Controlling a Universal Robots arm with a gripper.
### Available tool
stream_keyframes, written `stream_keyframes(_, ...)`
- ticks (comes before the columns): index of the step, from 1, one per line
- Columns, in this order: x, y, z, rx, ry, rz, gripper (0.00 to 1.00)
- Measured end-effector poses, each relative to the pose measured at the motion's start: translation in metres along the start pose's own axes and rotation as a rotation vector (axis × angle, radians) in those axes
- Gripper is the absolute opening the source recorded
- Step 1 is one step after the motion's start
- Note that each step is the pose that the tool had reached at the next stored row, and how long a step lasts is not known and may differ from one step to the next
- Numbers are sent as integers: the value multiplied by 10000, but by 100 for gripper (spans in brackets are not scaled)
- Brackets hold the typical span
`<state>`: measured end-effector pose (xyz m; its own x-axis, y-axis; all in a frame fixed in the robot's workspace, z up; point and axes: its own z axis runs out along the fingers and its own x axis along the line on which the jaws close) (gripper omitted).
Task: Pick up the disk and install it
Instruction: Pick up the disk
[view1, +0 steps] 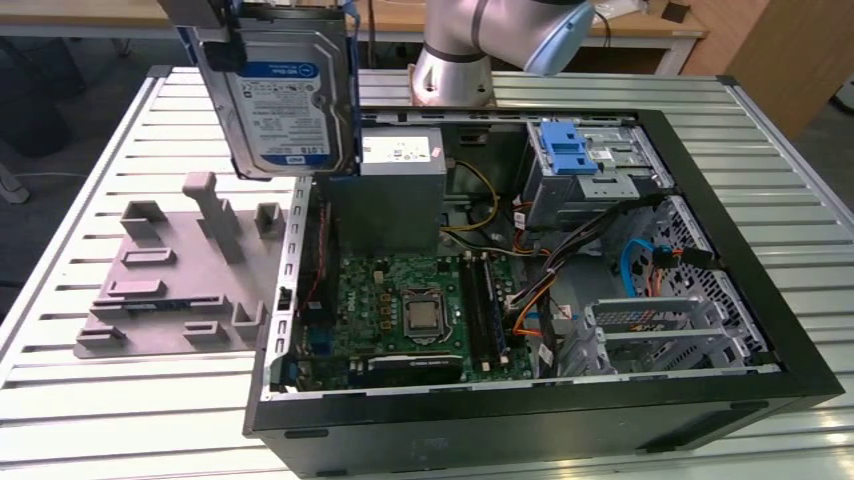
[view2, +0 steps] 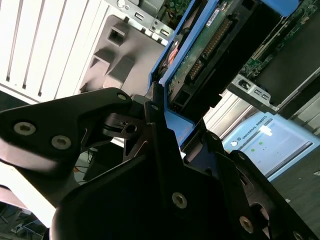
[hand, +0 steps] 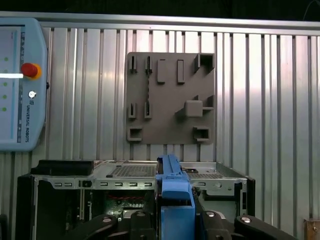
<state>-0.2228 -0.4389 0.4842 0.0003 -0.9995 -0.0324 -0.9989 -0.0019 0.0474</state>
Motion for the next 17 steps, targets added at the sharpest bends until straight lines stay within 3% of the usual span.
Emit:
stream_keyframes(7, 119, -80, -6, -4, -2, 0, 36)
stream_keyframes(17, 189, -476, -27, -26, -1, 1, 36)
